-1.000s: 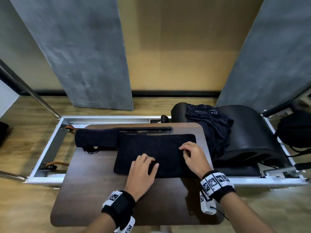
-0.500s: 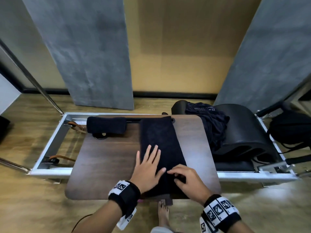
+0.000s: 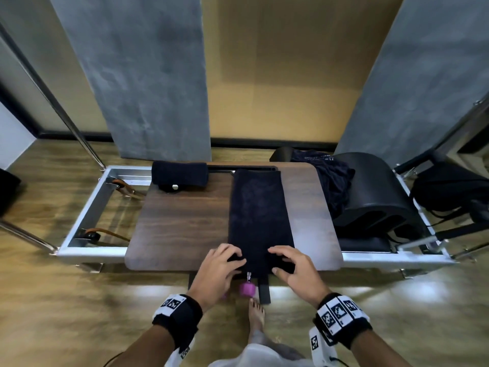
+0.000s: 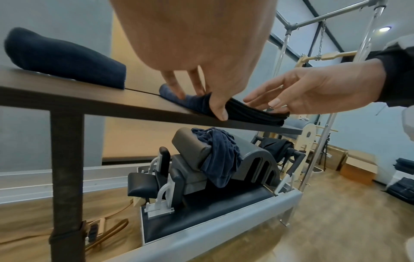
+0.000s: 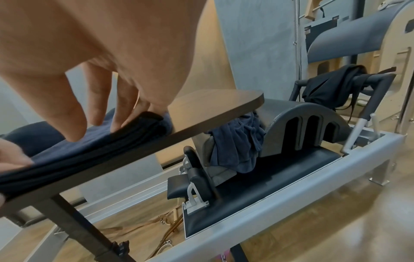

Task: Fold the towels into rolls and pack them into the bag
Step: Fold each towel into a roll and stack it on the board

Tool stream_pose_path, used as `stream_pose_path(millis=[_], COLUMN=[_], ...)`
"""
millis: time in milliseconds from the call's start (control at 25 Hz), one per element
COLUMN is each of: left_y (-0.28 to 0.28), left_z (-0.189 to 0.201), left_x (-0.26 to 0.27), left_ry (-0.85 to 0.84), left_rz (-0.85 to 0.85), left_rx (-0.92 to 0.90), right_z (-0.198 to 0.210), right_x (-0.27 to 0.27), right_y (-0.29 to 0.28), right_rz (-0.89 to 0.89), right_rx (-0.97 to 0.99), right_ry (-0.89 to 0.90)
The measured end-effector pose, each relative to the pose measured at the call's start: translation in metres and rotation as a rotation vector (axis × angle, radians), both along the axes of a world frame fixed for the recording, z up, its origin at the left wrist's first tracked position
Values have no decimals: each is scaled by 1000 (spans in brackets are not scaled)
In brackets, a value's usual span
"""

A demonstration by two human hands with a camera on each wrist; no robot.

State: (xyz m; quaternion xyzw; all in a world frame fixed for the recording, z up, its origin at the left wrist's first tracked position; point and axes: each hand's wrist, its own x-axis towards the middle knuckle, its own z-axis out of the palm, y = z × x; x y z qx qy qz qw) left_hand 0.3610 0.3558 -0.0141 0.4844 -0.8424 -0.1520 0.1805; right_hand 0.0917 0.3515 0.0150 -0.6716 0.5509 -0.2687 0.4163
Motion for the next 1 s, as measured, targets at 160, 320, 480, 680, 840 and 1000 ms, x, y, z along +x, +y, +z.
stream_pose_path(millis=[160, 320, 480, 680, 840, 1000], left_y=[0, -11, -29, -40, -30, -30], left_z=[11, 16, 18, 24, 25, 20], left_x=[3, 2, -1, -7, -15, -18], left_ry=[94, 275, 490, 427, 152, -54], left_rz=[112, 355, 516, 553, 227, 42], left_rx=[-58, 185, 434, 386, -63, -21], right_z=[2, 1, 0, -13, -14, -1], right_x=[7, 14, 10, 12, 14, 20], right_y=[7, 5, -12, -23, -36, -53], right_rz=[147, 153, 112, 1, -8, -116], right_rx=[-91, -213, -287, -317, -259, -11], right_ry=[241, 404, 401, 436, 455, 438])
